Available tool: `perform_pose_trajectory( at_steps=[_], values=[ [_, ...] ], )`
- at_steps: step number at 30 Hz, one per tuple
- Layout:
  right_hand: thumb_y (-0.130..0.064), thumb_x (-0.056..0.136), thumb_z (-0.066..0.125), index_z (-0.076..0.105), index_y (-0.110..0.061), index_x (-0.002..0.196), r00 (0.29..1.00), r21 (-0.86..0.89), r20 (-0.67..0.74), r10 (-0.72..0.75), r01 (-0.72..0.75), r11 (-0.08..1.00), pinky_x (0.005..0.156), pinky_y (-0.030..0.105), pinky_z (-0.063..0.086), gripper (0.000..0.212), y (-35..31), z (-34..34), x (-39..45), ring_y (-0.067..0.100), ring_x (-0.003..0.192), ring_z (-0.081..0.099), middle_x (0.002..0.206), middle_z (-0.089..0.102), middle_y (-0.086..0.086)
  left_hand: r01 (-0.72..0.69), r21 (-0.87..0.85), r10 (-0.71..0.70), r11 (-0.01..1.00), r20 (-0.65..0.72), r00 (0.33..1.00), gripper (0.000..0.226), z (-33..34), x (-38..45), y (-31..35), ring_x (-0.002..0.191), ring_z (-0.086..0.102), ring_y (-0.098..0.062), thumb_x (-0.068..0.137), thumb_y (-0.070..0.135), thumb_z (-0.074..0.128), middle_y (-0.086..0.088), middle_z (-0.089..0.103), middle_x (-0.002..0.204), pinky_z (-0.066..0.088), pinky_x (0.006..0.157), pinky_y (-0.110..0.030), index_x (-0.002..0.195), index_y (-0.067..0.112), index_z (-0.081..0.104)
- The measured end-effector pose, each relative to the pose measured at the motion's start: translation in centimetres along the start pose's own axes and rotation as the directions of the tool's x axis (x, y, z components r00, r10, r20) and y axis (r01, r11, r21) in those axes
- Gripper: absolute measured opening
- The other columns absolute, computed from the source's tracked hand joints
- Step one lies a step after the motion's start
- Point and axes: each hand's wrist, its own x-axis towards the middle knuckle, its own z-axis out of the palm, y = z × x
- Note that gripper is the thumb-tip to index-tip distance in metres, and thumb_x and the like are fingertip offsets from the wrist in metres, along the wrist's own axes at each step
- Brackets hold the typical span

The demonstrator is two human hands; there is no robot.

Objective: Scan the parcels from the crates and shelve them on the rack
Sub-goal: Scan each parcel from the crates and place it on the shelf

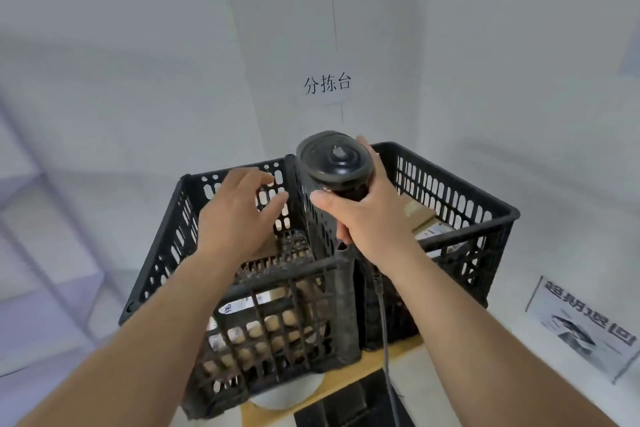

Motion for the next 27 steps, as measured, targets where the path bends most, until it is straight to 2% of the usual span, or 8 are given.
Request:
perform_pose_trajectory(
  at_steps=[2, 4, 6, 9, 11, 14, 23, 27],
  values=[
    [-0.035, 0.075, 0.079, 0.013, -0.037, 0.155, 0.999, -0.004, 0.038, -0.015, 0.015, 1.000, 0.068, 0.029, 0.057, 0.103, 0.2, 0.6, 2.7, 0.004, 0.073, 0.051, 0.134, 0.058, 0.006, 0.010, 0.041, -0.010, 0.999, -0.003, 1.000, 0.037, 0.5, 1.9, -1.2, 0.112, 0.055, -0.017, 0.092, 0.044, 0.058, 0.004, 0.051, 0.132, 0.041, 0.079, -0.032, 0.122, 0.023, 0.059],
    [-0.045, 0.065, 0.075, 0.013, -0.038, 0.155, 0.999, -0.003, 0.044, -0.016, 0.017, 1.000, 0.087, 0.047, 0.054, 0.109, 0.6, 1.6, 5.2, 0.005, 0.076, 0.048, 0.135, 0.058, 0.006, 0.019, 0.076, -0.020, 0.997, 0.008, 1.000, 0.038, 1.3, 3.4, -2.7, 0.110, 0.055, -0.018, 0.092, 0.043, 0.058, 0.003, 0.051, 0.132, 0.040, 0.078, -0.031, 0.123, 0.022, 0.059],
    [-0.052, 0.057, 0.072, 0.014, -0.038, 0.155, 0.998, -0.001, 0.067, -0.004, 0.004, 1.000, 0.092, 0.051, 0.050, 0.114, 1.5, 2.9, 7.3, 0.004, 0.076, 0.046, 0.137, 0.056, 0.002, 0.027, 0.100, -0.030, 0.995, 0.026, 0.999, 0.038, 2.5, 4.9, -4.4, 0.107, 0.057, -0.017, 0.092, 0.044, 0.057, 0.004, 0.051, 0.132, 0.039, 0.077, -0.029, 0.123, 0.022, 0.058],
    [-0.051, 0.057, 0.073, 0.016, -0.036, 0.155, 0.997, 0.014, 0.076, 0.017, -0.018, 1.000, 0.077, 0.037, 0.049, 0.114, 3.6, 4.7, 9.9, 0.002, 0.070, 0.048, 0.137, 0.056, 0.006, 0.038, 0.129, -0.049, 0.991, 0.086, 0.995, 0.040, 4.6, 7.1, -7.3, 0.108, 0.056, -0.016, 0.093, 0.045, 0.054, 0.005, 0.049, 0.134, 0.039, 0.076, -0.030, 0.126, 0.023, 0.056],
    [-0.033, 0.072, 0.079, 0.019, -0.033, 0.155, 0.994, 0.041, 0.082, 0.065, -0.069, 0.997, 0.059, 0.025, 0.049, 0.103, 5.2, 5.5, 11.1, 0.004, 0.060, 0.052, 0.128, 0.060, 0.014, 0.047, 0.134, -0.065, 0.990, 0.134, 0.989, 0.041, 6.1, 8.7, -9.2, 0.113, 0.054, -0.017, 0.094, 0.045, 0.053, 0.004, 0.048, 0.136, 0.040, 0.077, -0.032, 0.128, 0.023, 0.054],
    [-0.014, 0.083, 0.076, 0.022, -0.028, 0.155, 0.982, 0.091, 0.096, 0.160, -0.169, 0.981, 0.044, 0.024, 0.046, 0.091, 7.2, 6.6, 12.8, 0.012, 0.045, 0.052, 0.103, 0.062, 0.014, 0.050, 0.178, -0.085, 0.983, 0.198, 0.977, 0.046, 8.4, 11.0, -12.1, 0.118, 0.052, -0.019, 0.094, 0.048, 0.050, 0.002, 0.046, 0.140, 0.044, 0.081, -0.035, 0.133, 0.024, 0.050],
    [-0.015, 0.081, 0.076, 0.030, -0.035, 0.150, 0.965, 0.005, 0.119, 0.234, -0.236, 0.972, 0.049, 0.033, 0.052, 0.085, 12.3, 9.9, 17.3, 0.019, 0.047, 0.055, 0.098, 0.066, 0.008, 0.068, 0.265, -0.178, 0.962, 0.420, 0.890, 0.062, 16.2, 15.4, -20.4, 0.131, 0.044, -0.021, 0.095, 0.047, 0.050, -0.001, 0.039, 0.147, 0.046, 0.092, -0.040, 0.148, 0.025, 0.027],
    [-0.015, 0.082, 0.076, 0.035, -0.035, 0.147, 0.960, 0.004, 0.091, 0.264, -0.265, 0.964, 0.049, 0.033, 0.050, 0.079, 13.9, 9.9, 18.4, 0.020, 0.048, 0.054, 0.083, 0.068, 0.003, 0.070, 0.277, -0.210, 0.958, 0.516, 0.830, 0.059, 20.3, 16.3, -23.3, 0.132, 0.041, -0.023, 0.097, 0.044, 0.045, -0.004, 0.038, 0.147, 0.044, 0.096, -0.042, 0.149, 0.024, 0.025]
  ],
)
